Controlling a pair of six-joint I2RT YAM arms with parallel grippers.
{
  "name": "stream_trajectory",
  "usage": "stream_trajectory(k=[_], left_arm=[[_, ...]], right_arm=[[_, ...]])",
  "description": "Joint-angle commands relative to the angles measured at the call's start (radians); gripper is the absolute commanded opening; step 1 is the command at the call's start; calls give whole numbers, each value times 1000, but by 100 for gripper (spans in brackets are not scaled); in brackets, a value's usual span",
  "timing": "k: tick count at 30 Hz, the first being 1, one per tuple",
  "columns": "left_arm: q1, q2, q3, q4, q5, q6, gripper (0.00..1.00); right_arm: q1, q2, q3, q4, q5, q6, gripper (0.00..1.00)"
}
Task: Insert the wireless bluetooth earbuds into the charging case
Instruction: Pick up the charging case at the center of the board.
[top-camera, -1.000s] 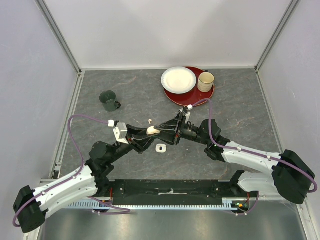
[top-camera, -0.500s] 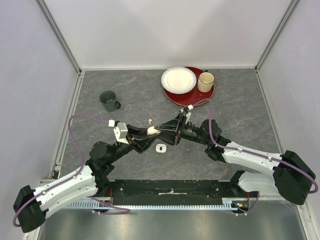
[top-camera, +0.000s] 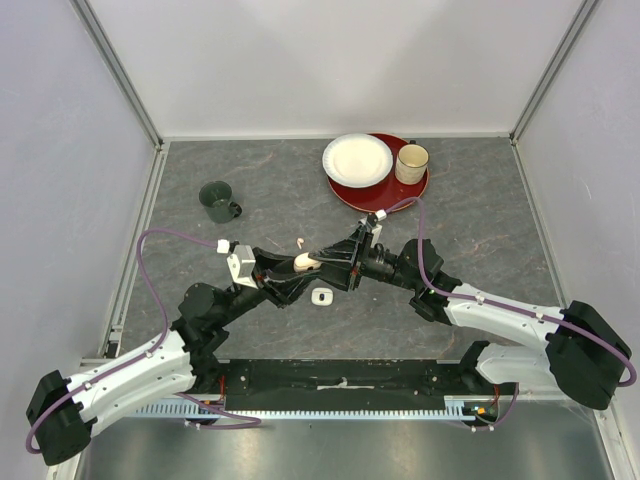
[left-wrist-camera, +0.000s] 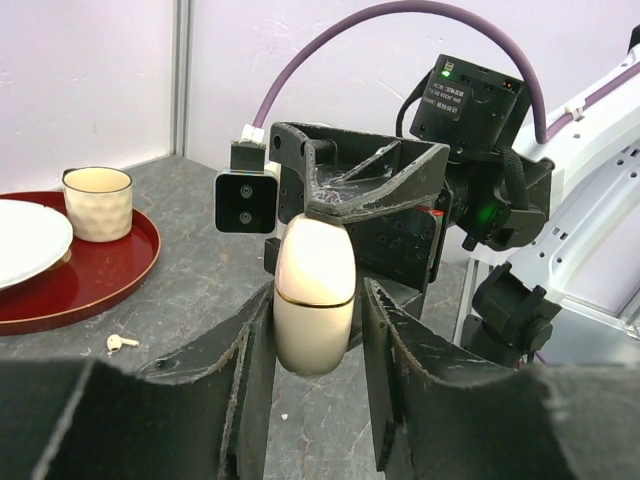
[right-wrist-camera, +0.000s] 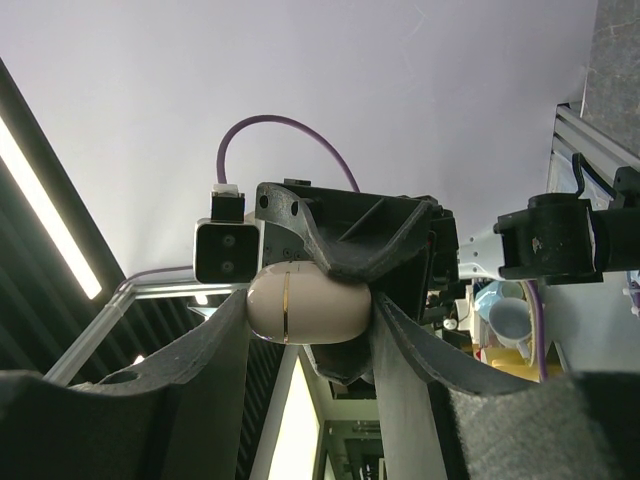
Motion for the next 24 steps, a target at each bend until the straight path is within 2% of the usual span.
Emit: stream_trajectory(k=[1, 19, 24], left_arm=[[-4, -1, 17, 53, 22, -27, 42], [-4, -1, 11, 88, -10, -8, 44], [-4, 4, 14, 76, 5, -8, 39]], right_arm=[[1, -3, 16, 36, 13, 8, 13], [1, 3, 10, 39, 13, 8, 12], [0, 7, 13, 44, 12, 9, 12]])
